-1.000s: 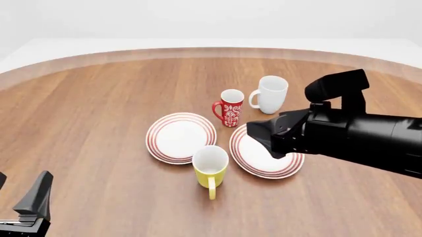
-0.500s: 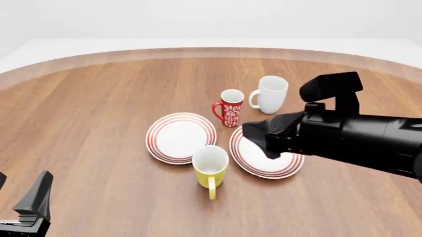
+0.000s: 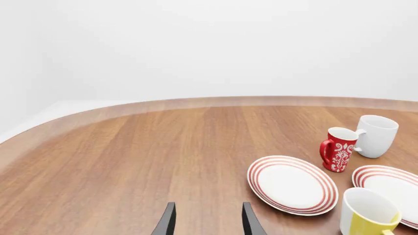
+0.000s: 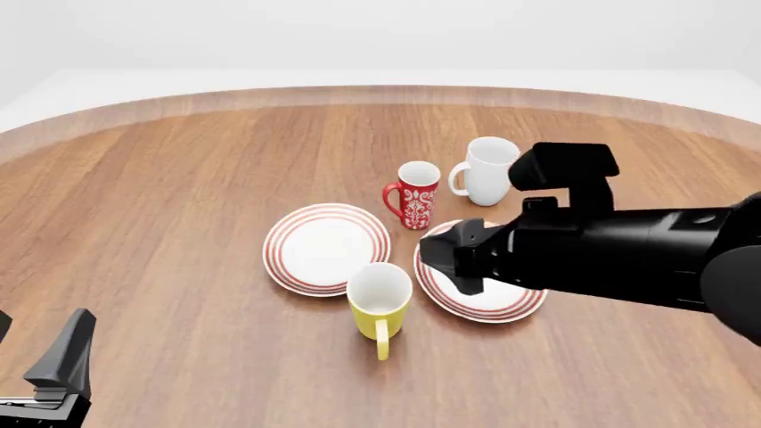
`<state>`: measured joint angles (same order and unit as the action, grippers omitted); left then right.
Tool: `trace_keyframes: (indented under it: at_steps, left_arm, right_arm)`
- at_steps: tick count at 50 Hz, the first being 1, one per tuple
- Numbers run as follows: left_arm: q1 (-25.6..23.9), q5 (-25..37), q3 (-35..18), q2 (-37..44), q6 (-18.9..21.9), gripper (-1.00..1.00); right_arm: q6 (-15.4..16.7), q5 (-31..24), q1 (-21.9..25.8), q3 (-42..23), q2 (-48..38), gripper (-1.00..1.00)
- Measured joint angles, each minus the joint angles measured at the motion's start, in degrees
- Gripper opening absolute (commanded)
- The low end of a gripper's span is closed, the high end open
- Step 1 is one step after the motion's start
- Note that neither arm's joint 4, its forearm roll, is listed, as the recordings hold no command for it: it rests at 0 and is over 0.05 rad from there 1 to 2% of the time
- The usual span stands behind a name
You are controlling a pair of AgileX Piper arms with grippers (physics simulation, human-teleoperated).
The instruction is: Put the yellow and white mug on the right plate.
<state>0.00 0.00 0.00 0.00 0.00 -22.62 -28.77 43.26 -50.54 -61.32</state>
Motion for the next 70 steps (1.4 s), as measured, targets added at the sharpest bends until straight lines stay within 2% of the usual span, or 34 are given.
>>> trace_keyframes:
  at_steps: [16,36,52,70]
  left_arm:
    - [0.00,0.00,0.00,0.00,0.00,1.00]
    - [0.00,0.00,0.00,0.00,0.00,1.00]
    - [0.00,0.00,0.00,0.00,0.00,1.00]
    - [0.00,0.00,0.00,0.00,0.00,1.00]
  right_arm:
    - [-1.03,-4.15,0.28,-1.93,-2.12,1.00]
    - [-3.63,-4.24,0.91,-2.24,-6.10,1.00]
    - [-5.43,-2.25,0.08,-2.74,-9.63,1.00]
    - [-8.08,2.68,0.18,-0.80,-13.80,1.00]
